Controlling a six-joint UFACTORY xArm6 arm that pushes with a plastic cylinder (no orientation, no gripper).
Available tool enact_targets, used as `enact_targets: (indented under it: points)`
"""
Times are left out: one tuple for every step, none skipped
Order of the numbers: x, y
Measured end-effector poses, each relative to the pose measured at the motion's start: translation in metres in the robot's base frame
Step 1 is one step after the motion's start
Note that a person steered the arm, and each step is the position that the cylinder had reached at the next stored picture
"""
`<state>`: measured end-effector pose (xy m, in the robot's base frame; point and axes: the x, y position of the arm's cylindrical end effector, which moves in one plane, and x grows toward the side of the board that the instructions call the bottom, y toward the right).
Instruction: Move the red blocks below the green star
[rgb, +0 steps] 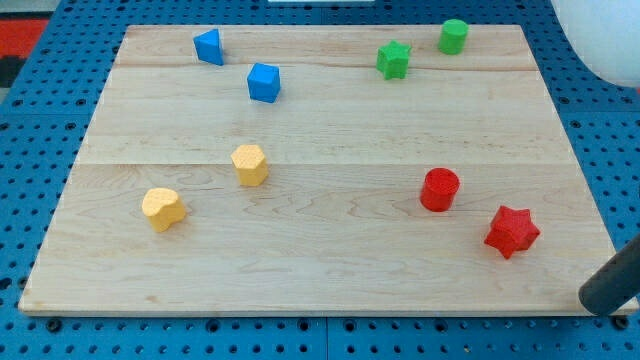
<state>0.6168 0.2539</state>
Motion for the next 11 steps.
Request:
enact_targets:
  points:
    - [0.0,0.012]
    - [0.0,0.016]
    - [-0.018,0.029]
    - [-0.061,-0.014]
    - [-0.066,-0.063]
    - [-0.069,-0.071]
    - [-0.034,-0.074]
    - [-0.067,-0.108]
    - [-0.125,-0.128]
    - [-0.173,-0.141]
    - [-0.173,-0.141]
